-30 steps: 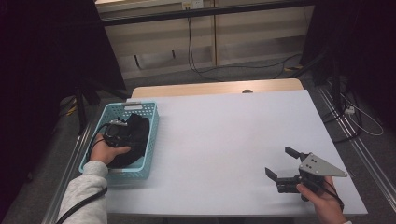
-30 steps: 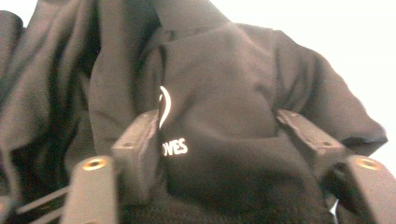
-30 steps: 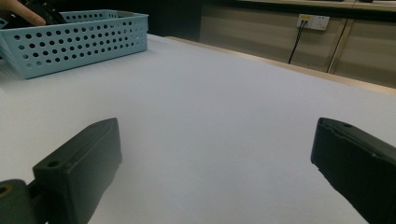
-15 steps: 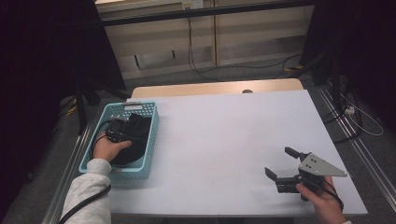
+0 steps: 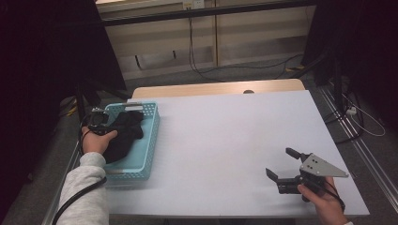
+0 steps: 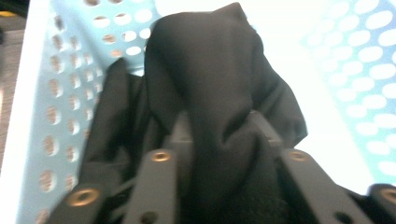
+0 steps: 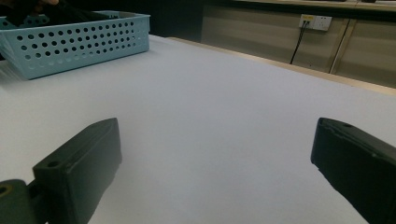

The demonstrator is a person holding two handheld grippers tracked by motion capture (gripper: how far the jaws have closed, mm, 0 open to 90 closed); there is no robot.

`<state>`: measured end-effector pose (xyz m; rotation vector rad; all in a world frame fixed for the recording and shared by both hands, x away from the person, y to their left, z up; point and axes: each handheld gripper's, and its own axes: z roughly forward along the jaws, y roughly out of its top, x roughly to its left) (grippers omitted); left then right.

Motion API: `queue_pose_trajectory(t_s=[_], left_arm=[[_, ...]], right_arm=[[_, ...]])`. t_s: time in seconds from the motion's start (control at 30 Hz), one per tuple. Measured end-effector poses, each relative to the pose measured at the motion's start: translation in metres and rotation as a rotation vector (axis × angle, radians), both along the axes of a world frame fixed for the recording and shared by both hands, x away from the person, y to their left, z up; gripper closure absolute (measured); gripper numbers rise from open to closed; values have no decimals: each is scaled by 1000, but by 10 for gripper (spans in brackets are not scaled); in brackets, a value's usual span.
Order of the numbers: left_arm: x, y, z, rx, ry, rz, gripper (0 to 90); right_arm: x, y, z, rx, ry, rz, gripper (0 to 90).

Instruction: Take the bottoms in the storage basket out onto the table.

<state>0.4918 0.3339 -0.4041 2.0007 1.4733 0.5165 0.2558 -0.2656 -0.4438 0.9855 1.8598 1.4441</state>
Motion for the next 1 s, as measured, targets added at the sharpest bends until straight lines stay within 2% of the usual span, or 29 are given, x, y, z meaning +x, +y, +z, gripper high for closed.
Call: queue_pose_trajectory(t_s=[0.03, 0.07, 0.1, 0.13, 0.2, 0.23, 0.27, 0.33, 0.4, 0.47, 0.67, 1.0], left_arm=[[0, 0, 0, 0, 0, 0, 575], [2, -1, -4, 18, -14, 18, 527], [2, 0, -5, 36, -14, 24, 443], [3, -1, -6, 47, -7, 16, 404], [3, -1, -7, 46, -7, 20, 395], [4, -1, -8, 61, -5, 29, 312], [5, 1, -10, 75, 6, 40, 288], [5, 1, -12, 85, 0, 43, 246], [6, -1, -14, 117, 4, 17, 229], [7, -4, -15, 117, 18, 10, 203], [8, -10, -19, 143, 14, 25, 131], [5, -9, -16, 85, -10, 38, 166]], right_arm=[[0, 0, 0, 0, 0, 0, 9], [0, 0, 0, -2, -1, 1, 9], [0, 0, 0, -1, -1, 1, 9], [0, 0, 0, 0, 0, 2, 9], [0, 0, 0, 1, 0, 3, 9], [0, 0, 0, 1, 0, 4, 9], [0, 0, 0, 1, 0, 5, 9], [0, 1, 0, 2, 3, 10, 9], [0, 1, 0, 1, 3, 11, 10], [0, 1, 0, 1, 4, 13, 9], [-1, 1, 0, -3, 2, 17, 10], [0, 1, 0, -1, 2, 15, 10]])
